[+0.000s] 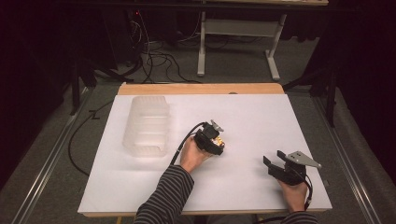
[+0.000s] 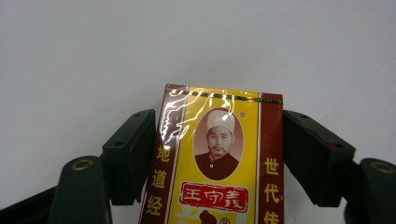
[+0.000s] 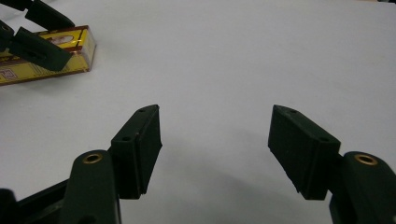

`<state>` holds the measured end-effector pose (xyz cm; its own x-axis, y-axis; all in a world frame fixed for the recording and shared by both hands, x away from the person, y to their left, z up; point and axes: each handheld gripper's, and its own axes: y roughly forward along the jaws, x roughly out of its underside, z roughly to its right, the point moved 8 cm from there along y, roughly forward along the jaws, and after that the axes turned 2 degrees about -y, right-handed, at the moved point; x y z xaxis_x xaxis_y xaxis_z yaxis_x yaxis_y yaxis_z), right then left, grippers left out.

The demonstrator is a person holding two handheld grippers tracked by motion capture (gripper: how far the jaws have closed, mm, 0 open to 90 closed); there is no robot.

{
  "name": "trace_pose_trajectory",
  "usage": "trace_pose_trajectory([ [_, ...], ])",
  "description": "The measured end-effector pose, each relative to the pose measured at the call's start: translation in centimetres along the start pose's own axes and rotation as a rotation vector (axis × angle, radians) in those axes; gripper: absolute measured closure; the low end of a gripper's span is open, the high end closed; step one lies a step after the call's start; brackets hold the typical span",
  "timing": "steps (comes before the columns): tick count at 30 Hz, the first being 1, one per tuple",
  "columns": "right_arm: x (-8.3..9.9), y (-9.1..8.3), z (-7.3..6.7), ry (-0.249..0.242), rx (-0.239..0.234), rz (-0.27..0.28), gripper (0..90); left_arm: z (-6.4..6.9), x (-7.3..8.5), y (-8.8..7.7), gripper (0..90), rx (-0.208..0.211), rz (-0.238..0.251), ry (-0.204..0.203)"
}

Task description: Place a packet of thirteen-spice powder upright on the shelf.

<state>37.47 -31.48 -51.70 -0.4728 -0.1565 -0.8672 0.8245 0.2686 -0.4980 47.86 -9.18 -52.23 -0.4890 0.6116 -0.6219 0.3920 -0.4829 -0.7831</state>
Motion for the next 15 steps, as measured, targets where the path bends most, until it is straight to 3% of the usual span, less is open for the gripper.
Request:
trace_pose_trajectory([
  [15,0.0,0.0,-0.05,-0.001,0.006,-0.001,34.9,-0.51,-0.18,-0.75,32.9,0.003,0.014,-0.046],
])
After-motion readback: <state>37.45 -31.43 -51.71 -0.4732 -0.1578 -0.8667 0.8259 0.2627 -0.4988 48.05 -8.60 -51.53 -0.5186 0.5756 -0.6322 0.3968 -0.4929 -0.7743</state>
